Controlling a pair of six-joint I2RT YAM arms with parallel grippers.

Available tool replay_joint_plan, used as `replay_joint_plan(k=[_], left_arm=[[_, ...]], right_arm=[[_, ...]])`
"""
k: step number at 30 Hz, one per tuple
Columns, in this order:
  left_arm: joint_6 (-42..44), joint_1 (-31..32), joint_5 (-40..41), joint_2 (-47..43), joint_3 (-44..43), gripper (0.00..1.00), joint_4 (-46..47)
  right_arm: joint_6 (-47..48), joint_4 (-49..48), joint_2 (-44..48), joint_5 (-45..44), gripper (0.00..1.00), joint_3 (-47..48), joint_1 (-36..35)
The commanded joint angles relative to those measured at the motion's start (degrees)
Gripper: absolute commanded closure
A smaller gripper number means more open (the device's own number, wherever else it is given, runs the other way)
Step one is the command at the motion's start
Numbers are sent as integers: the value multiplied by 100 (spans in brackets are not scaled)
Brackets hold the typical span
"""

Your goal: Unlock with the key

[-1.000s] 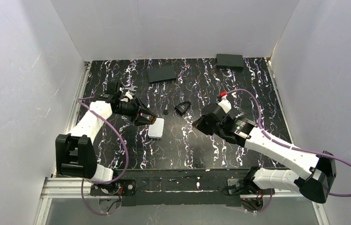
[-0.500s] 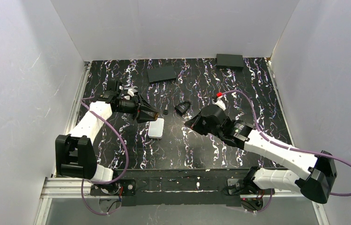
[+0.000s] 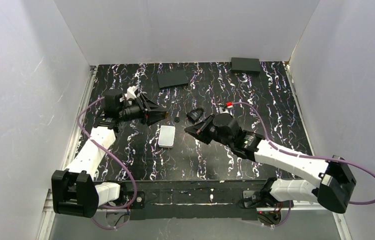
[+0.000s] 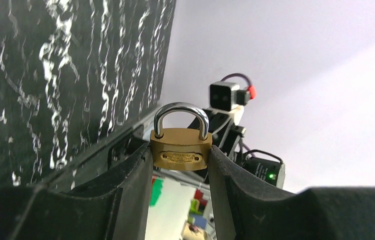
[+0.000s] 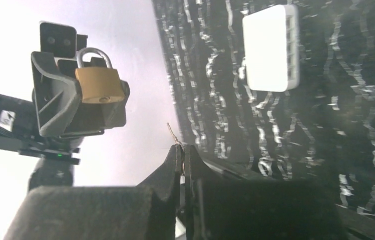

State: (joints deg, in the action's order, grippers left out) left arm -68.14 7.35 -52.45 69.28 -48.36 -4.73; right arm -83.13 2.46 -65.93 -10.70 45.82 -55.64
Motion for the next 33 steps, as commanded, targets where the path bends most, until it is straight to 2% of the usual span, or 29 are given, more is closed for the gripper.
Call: replay_joint_plan(k=[1, 8, 16, 22, 28, 33], left_arm=[[-369, 44, 481, -298, 2, 100, 1436], [-1098, 47, 839, -526, 374, 100, 3207], [-1596, 39, 1165, -454, 389, 100, 4709], [-2026, 40, 1374, -237, 378, 100, 6045], [-2458, 38, 1336, 108, 124, 100, 7101], [-2410, 5, 1173, 215, -124, 100, 7293]], right_arm=[[-802, -1329, -268, 376, 99, 23, -35], [-1826, -2646, -704, 547, 99, -18, -34], [-2716, -4030, -1021, 344, 99, 95, -38], [-3405, -5606, -1517, 236, 99, 168, -44], [-3661, -6154, -1999, 286, 99, 788, -48], [-3701, -6451, -2125, 171, 99, 1038, -61]])
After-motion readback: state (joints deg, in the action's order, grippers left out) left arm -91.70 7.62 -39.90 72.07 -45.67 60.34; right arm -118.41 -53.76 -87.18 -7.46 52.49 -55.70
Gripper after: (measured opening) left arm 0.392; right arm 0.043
